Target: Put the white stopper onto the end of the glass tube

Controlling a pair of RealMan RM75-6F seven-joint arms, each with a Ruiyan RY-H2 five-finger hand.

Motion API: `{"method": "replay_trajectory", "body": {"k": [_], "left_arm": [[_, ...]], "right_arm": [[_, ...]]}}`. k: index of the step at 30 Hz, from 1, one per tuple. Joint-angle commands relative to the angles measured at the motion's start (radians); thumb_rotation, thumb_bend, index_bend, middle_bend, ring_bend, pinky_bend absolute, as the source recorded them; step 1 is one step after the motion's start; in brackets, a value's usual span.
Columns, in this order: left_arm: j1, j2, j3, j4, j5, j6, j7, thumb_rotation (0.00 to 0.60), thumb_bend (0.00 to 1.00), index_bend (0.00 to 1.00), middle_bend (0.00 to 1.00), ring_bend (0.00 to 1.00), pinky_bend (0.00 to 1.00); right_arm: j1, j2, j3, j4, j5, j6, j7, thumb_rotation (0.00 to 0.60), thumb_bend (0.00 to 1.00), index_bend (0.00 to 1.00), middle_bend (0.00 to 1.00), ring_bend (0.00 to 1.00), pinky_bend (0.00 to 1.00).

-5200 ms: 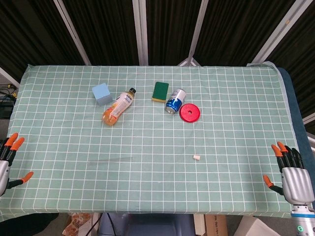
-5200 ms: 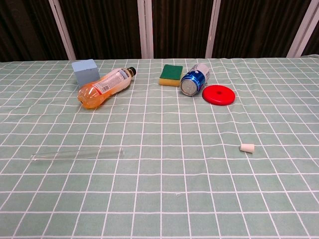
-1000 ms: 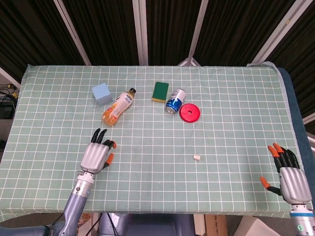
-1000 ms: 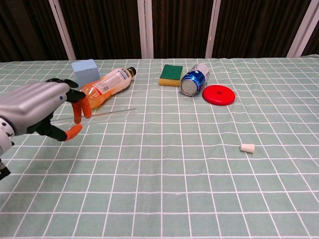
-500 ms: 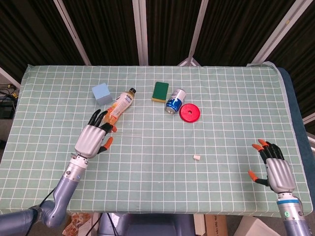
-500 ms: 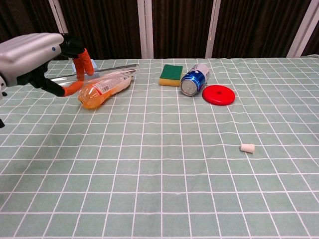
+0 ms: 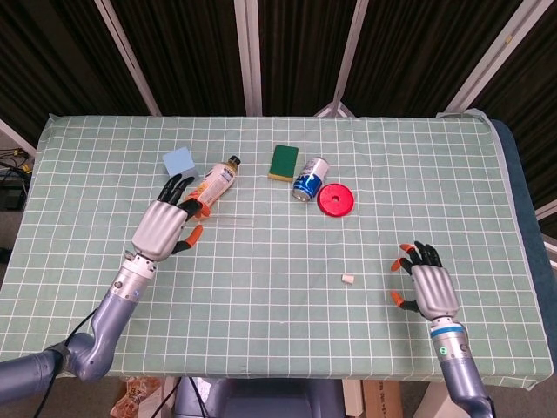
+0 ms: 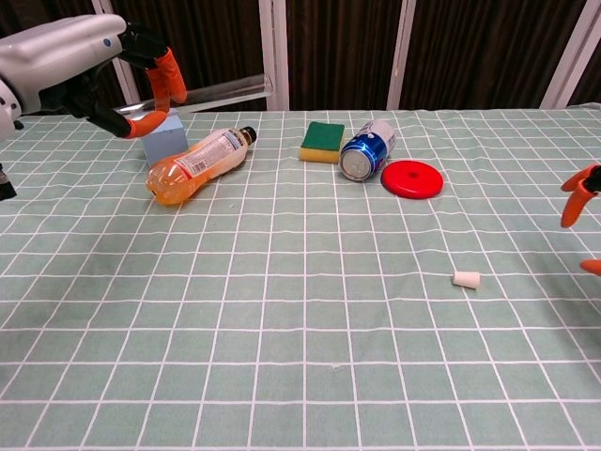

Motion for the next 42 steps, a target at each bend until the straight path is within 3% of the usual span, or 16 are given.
{"method": "replay_trajectory", "body": {"k": [1,19,42], "left_arm": [[-0.009,0.004,-0.002,0.012,0.001,-0.008,-0.016,0.6,0.71,0.48,0.51,0.09,0.0],[-0.03,0.0,0.005,0.043,0.003,-0.005,-0.068,0.6,0.71,0.48,0.51,0.09,0.0],[-0.04,0.003,0.015,0.078,-0.014,-0.006,-0.095,0.6,0.71,0.48,0.51,0.09,0.0]], "right_arm": [[0.028,-0.078,0.01,0.044,0.056,0.005,-0.055,0.6,0.31,0.43,0.18,0.0,0.0],[0.097,-0.296,0.039,0.155,0.153,0.029,-0.147,0.6,0.31,0.46,0.18,0.0,0.0],[0.138,-0.366,0.067,0.205,0.254,0.024,-0.169,0.6,0.31,0.51,0.18,0.0,0.0]]}}
